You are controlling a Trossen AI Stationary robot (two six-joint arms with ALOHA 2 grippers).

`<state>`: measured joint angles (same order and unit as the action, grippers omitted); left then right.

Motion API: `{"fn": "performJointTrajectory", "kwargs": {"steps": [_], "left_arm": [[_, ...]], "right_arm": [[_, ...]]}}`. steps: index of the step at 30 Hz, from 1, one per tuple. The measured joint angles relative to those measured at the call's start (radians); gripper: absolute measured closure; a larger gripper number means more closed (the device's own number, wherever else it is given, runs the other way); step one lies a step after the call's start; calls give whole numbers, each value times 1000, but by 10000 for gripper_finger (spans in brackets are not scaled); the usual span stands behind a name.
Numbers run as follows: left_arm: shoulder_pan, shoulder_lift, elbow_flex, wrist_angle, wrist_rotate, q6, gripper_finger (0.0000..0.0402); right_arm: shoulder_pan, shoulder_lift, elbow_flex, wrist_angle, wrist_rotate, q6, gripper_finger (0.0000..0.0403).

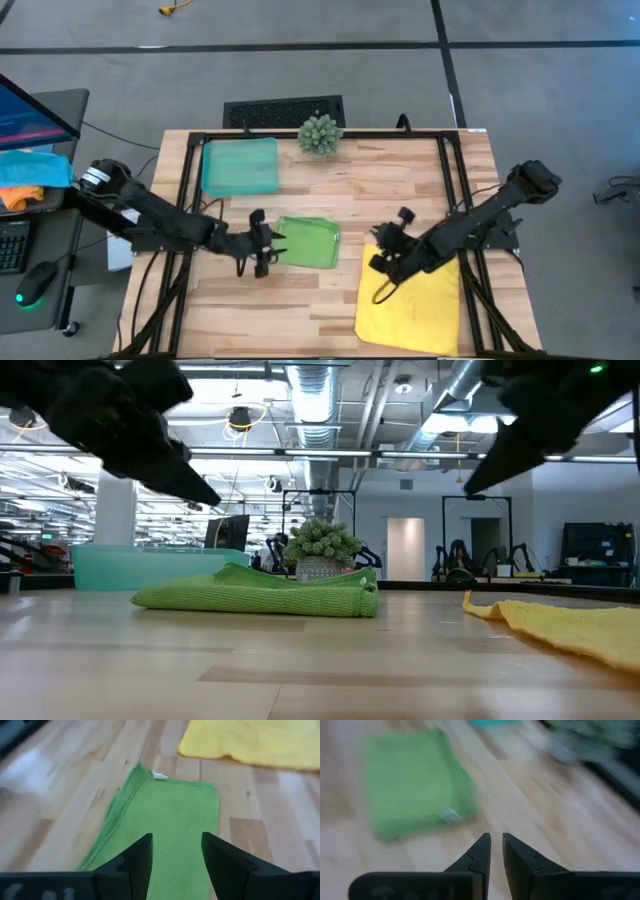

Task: Roll microfiber towels into tight, uniform cylinder then place into a basket
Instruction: Fold the green towel

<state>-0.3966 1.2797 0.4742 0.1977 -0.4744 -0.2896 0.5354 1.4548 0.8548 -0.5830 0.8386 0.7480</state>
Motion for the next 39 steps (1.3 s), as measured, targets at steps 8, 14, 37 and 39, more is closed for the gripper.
{"fn": "performJointTrajectory", "kwargs": {"steps": [8,14,37,39], "left_arm": [[115,71,-39,111,161,-30,239],[156,129,-34,116,156,-30,239],[217,260,-30,16,167,-285,239],[201,261,-30,26,153,-264,239]], "right_arm": [[-172,121,-10,419,-240,-324,333],[-265,272,-6,632,-401,-402,333],[-359,432,38,659,-497,-325,333],[-355,432,38,659,-497,-333,333]]}}
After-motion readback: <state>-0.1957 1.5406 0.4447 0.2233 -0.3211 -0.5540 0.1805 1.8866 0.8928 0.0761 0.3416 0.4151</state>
